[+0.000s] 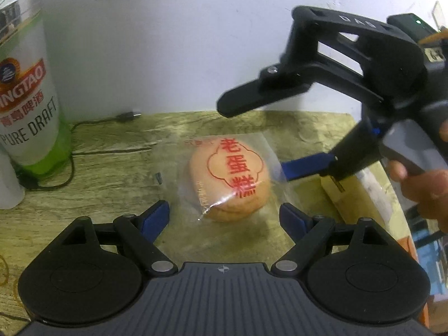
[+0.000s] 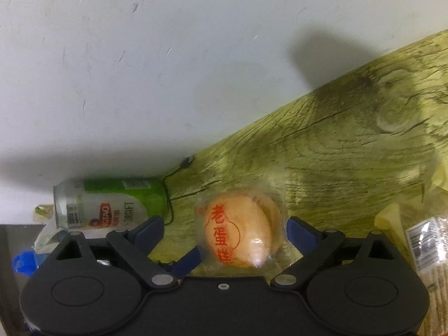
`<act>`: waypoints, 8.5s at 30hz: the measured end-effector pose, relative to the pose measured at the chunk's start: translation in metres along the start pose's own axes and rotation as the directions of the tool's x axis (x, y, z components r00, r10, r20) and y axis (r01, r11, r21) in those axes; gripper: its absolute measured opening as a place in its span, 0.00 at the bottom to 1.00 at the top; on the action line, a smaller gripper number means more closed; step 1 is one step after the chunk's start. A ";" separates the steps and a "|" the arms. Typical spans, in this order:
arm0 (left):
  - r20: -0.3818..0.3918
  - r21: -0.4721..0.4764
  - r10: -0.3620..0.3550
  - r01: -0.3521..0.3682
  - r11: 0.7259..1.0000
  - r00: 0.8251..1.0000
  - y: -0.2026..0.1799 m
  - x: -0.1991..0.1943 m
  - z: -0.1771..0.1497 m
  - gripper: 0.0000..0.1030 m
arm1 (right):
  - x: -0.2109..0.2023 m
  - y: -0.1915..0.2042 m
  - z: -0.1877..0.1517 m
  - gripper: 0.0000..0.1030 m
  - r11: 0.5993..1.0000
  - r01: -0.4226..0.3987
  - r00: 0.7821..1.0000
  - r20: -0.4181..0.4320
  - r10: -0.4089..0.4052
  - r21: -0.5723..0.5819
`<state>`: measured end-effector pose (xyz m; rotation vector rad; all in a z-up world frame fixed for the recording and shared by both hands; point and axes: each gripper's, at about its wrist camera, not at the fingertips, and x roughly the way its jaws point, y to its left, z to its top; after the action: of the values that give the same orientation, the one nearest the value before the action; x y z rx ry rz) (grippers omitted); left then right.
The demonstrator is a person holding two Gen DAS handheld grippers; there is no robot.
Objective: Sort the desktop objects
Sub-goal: 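Bring the open right tool over another red-printed round cake packet, then close the right tool on the edge of the second cake packet, then lift the cake packet with the right tool and carry it over the orange tray, then lower the cake beside the other cake in the tray, open right tool, then lift the open right tool out of the tray toward the cream biscuit packet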
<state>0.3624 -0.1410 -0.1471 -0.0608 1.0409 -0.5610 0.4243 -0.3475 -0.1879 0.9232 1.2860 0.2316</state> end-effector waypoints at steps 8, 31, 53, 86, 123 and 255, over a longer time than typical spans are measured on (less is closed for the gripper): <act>-0.058 -0.007 -0.072 0.072 0.997 0.996 -0.004 -0.012 -0.004 0.84 | 0.001 -0.001 -0.003 0.93 1.000 -0.013 1.000 -0.012 0.012 -0.013; 0.005 -0.091 -0.058 0.058 0.994 0.998 0.020 -0.026 -0.016 0.80 | -0.013 -0.012 -0.030 0.81 0.998 -0.005 0.998 -0.057 0.002 -0.064; 0.036 -0.277 -0.121 0.127 0.953 0.992 0.047 -0.019 -0.025 0.64 | -0.010 -0.022 -0.031 0.68 0.999 0.017 0.999 -0.043 -0.019 -0.048; 0.088 -0.289 -0.168 0.187 0.939 0.982 0.034 -0.039 -0.025 0.55 | -0.023 -0.007 -0.042 0.58 0.999 0.009 1.000 0.009 -0.008 -0.054; 0.156 -0.223 -0.129 0.162 0.961 0.979 -0.046 -0.158 -0.100 0.55 | -0.119 0.012 -0.153 0.58 0.989 -0.075 0.997 0.027 0.079 -0.125; -0.119 0.379 -0.018 0.062 0.923 0.993 -0.126 -0.088 -0.173 0.86 | -0.072 -0.042 -0.211 0.52 0.902 0.290 0.956 0.045 -0.291 -0.321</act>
<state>0.1338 -0.1709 -0.1273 0.2991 1.0248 -0.8044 0.2000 -0.3218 -0.1639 0.4416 1.3237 0.2024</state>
